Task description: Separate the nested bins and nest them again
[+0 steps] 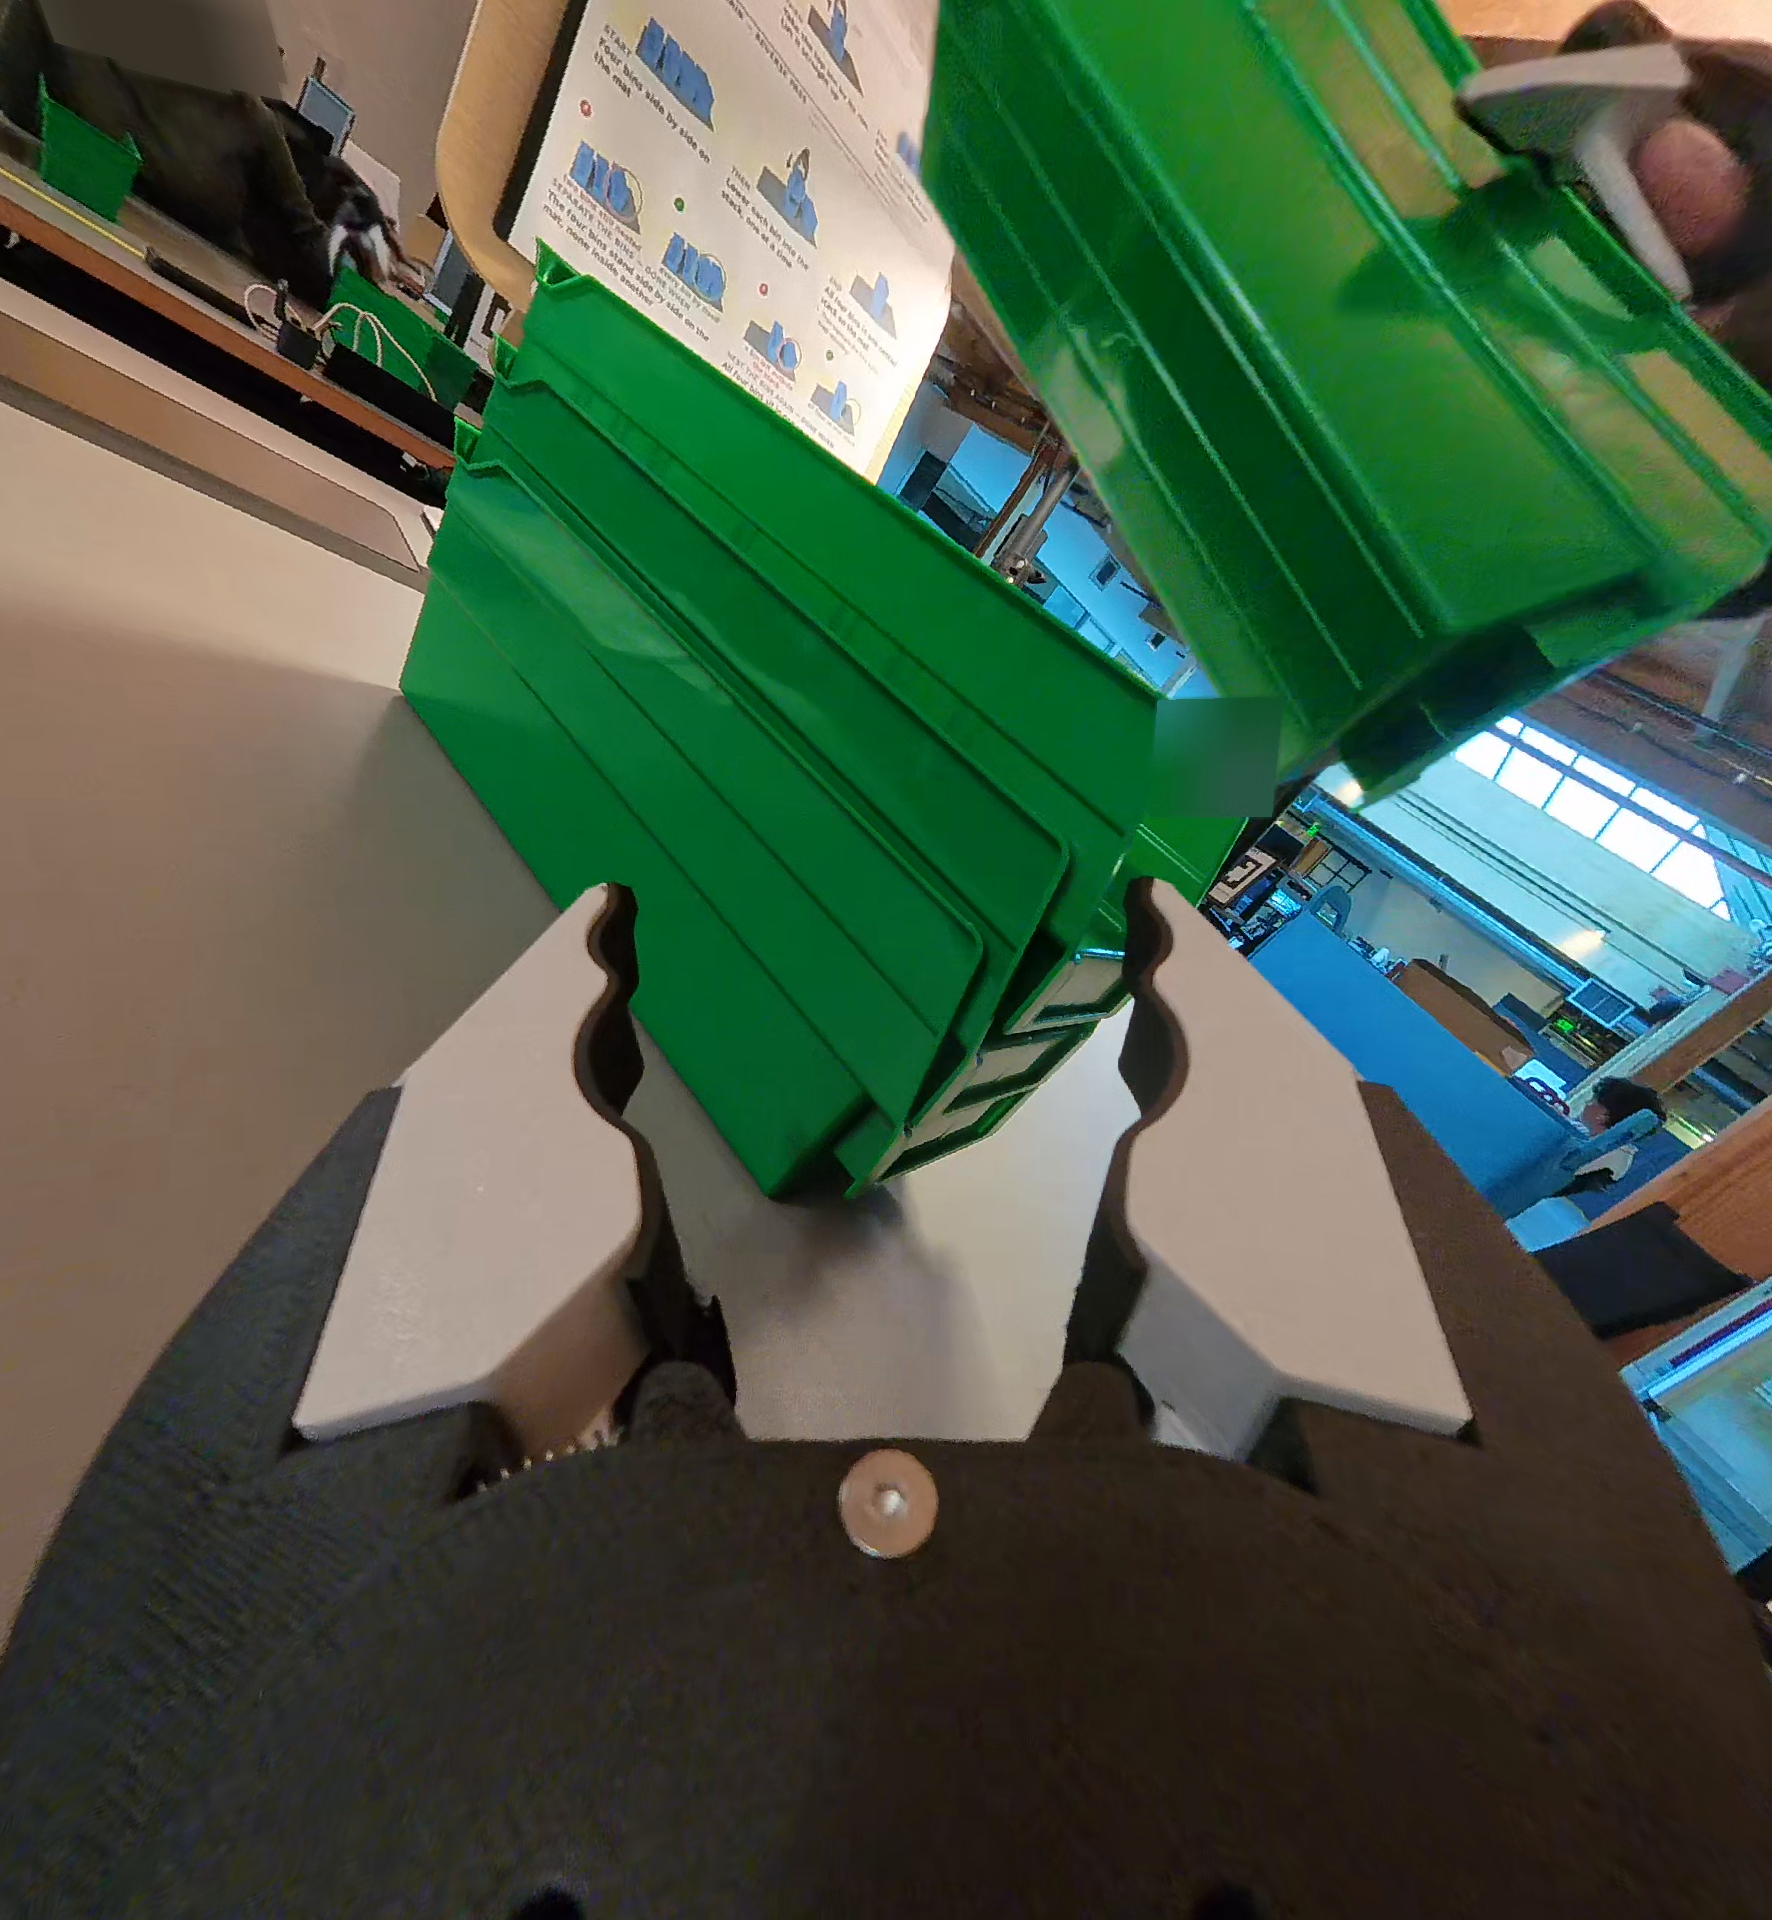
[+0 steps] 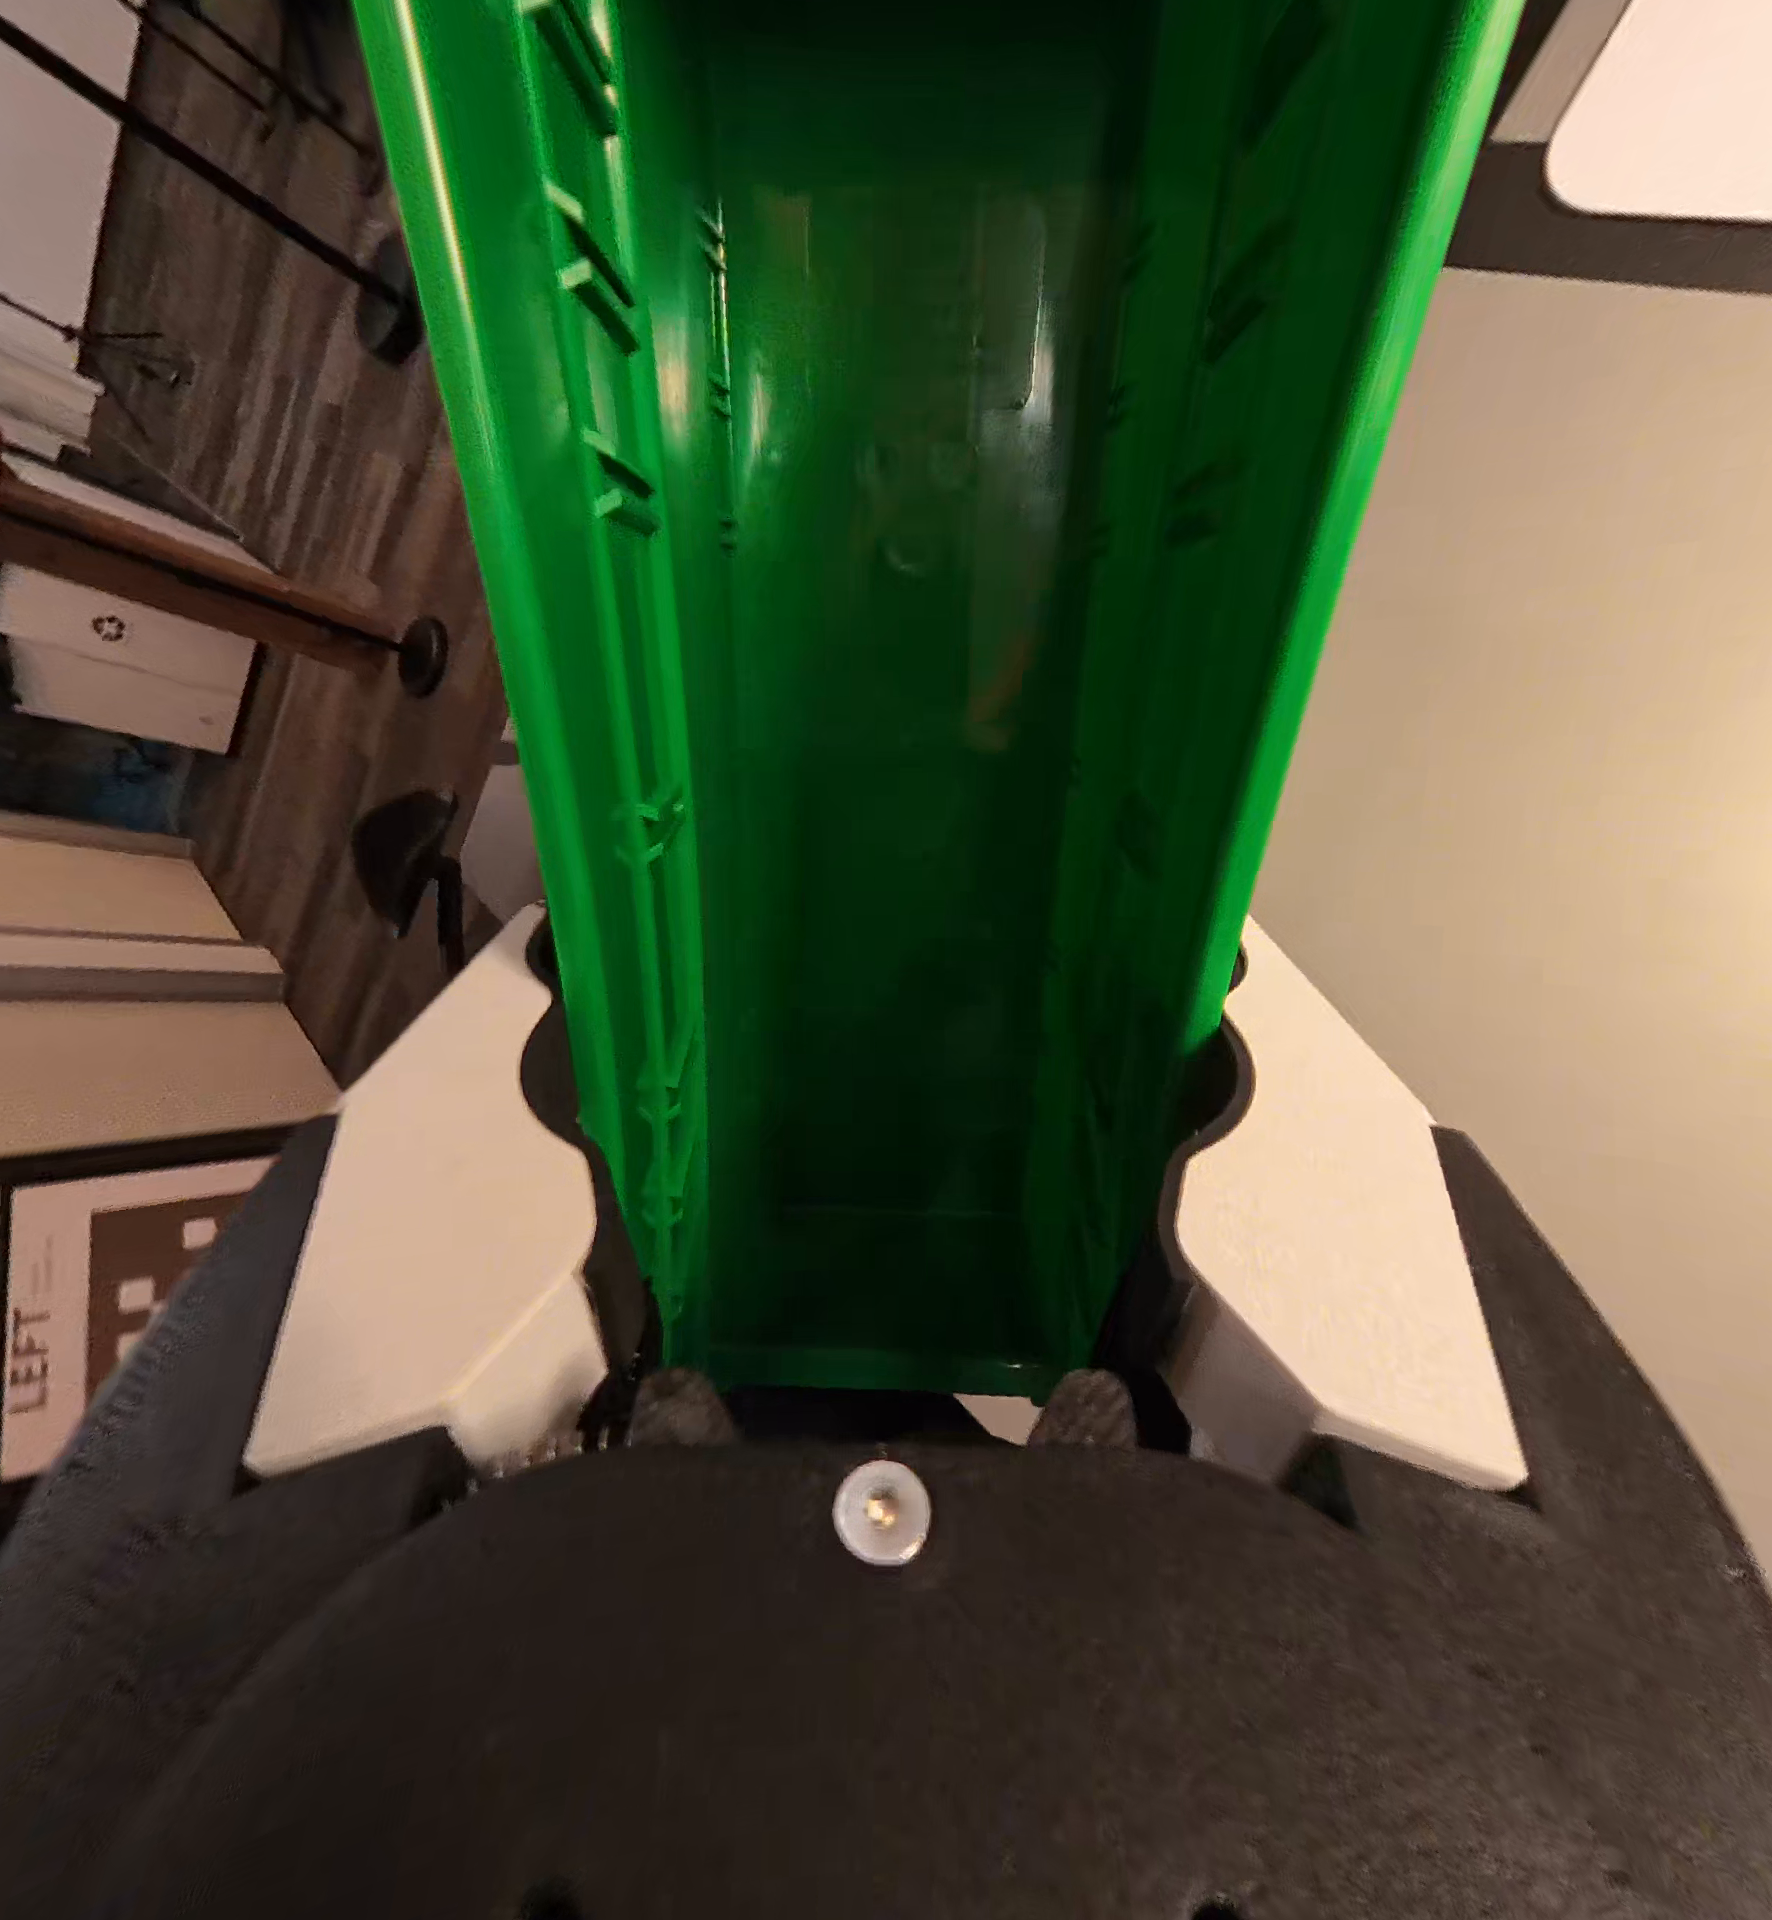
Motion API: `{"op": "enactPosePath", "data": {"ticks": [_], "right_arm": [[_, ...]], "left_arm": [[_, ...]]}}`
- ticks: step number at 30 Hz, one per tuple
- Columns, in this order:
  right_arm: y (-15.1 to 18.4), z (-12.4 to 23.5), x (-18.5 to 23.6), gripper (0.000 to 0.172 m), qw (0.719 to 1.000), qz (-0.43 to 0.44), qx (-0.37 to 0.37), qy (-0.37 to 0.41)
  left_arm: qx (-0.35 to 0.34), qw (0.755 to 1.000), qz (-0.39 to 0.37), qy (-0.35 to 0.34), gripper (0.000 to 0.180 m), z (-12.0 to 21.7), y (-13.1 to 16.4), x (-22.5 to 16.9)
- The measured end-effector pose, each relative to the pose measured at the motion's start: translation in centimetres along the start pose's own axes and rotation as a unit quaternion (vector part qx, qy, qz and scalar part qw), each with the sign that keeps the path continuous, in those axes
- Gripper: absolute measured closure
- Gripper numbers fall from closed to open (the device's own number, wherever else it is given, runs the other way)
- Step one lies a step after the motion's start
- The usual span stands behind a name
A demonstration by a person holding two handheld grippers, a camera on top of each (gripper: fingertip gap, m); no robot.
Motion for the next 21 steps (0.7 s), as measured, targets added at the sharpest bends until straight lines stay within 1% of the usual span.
{"op": "enactPosePath", "data": {"ticks": [3,5,12,14,17,21], "right_arm": [[-0.5,-1.9,0.0,0.052,0.999,-0.033,-0.002,0.023],[-0.5,-3.0,0.3,0.051,0.999,-0.037,-0.003,0.039],[1.2,-6.8,0.3,0.047,0.995,-0.038,0.026,0.088],[1.5,-7.5,-0.1,0.044,0.992,-0.037,0.028,0.119],[1.8,-8.4,-0.5,0.04,0.989,-0.034,0.018,0.144],[1.9,-9.3,-0.8,0.03,0.987,-0.029,0.004,0.16]], "left_arm": [[-0.001,1.0,0.0,0.001,0.087,0.0,0.0,0.0],[-0.002,1.0,0.001,0.002,0.087,0.1,0.0,0.0],[-0.004,1.0,0.001,0.004,0.088,0.1,0.0,0.0],[-0.006,1.0,0.002,0.003,0.088,0.2,0.0,0.0],[-0.007,1.0,0.001,0.003,0.088,0.2,-0.1,0.0],[-0.006,1.0,0.002,0.005,0.088,0.2,-0.1,0.0]]}}
Point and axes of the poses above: each gripper's, where its closed fingertips meet, z back along the fingers, y out of its underside, x = y × z across the jaws, the point moved 9 cm from there along z, back along the fingers, and after that the axes turned 11 degrees about -y, right-handed, at the moved point
